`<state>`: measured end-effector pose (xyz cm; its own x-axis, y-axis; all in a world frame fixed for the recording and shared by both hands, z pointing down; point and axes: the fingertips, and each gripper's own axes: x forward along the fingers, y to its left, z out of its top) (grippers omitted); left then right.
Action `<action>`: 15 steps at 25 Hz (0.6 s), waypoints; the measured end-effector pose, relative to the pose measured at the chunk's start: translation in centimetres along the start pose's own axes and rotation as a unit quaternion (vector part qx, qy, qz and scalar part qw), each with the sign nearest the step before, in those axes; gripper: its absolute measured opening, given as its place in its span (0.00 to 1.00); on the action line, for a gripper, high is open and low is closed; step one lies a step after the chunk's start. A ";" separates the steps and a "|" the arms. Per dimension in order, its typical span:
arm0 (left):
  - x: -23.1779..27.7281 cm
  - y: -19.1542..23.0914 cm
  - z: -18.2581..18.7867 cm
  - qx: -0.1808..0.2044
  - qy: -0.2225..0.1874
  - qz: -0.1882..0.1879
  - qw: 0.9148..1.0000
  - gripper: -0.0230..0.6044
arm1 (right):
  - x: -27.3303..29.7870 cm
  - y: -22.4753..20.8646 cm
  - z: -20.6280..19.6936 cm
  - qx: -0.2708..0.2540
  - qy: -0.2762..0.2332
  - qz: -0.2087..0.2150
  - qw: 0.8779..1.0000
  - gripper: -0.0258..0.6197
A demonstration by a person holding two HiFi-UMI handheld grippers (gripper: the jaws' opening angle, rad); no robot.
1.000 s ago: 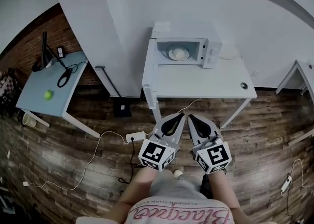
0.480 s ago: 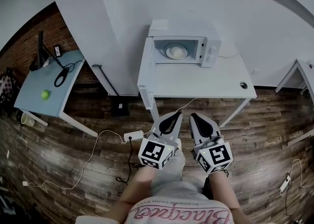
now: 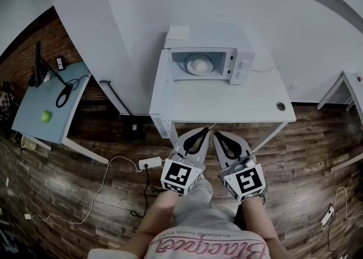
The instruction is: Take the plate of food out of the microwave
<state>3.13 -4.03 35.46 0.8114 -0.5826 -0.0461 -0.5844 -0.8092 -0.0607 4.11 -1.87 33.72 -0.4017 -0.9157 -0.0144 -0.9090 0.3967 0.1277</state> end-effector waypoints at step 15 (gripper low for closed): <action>8.2 6.9 -1.5 -0.047 -0.011 0.056 0.997 0.05 | 8.1 -7.8 -1.9 0.108 -0.035 0.027 0.993 0.06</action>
<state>5.77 -14.56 36.12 0.7396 -0.6695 -0.0691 -0.6685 -0.7426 0.0404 8.10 -12.53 34.52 -0.4513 -0.8886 -0.0824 -0.8851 0.4574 -0.0855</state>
